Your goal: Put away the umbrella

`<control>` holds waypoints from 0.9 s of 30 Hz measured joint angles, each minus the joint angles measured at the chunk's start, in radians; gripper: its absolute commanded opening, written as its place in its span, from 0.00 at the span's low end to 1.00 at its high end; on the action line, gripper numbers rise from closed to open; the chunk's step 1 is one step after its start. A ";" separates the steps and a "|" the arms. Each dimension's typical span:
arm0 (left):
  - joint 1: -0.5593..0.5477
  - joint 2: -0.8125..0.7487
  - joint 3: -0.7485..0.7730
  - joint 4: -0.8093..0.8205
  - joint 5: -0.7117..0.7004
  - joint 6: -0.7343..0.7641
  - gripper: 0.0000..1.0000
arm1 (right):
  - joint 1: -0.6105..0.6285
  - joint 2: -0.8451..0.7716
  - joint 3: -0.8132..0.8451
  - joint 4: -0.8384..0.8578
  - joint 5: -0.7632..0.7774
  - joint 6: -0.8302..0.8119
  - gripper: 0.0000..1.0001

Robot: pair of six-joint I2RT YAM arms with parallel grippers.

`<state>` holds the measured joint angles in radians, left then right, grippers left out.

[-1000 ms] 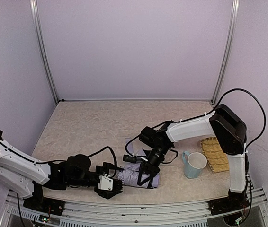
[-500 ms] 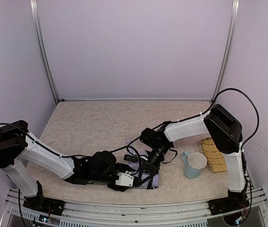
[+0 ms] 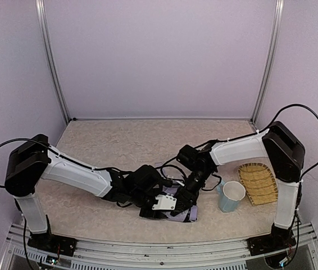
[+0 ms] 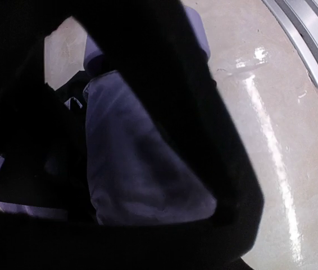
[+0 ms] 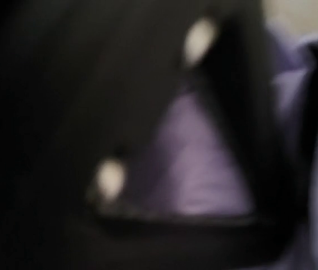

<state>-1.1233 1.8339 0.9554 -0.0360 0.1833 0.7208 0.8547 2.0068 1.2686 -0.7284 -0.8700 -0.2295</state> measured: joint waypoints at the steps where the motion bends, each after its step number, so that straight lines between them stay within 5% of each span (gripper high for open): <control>1: 0.000 0.024 0.037 -0.030 0.011 -0.008 0.33 | -0.012 -0.026 -0.023 0.027 0.024 0.015 0.80; 17: 0.110 0.102 0.152 -0.194 0.282 -0.196 0.24 | -0.034 -0.540 -0.291 0.307 0.502 0.190 0.78; 27: 0.186 0.176 0.249 -0.329 0.455 -0.196 0.23 | 0.328 -0.758 -0.515 0.497 0.885 0.087 0.72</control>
<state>-0.9375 2.0102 1.2041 -0.3649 0.6388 0.5247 1.1824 1.2488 0.7540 -0.2310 0.0154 -0.1421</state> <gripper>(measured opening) 0.424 0.737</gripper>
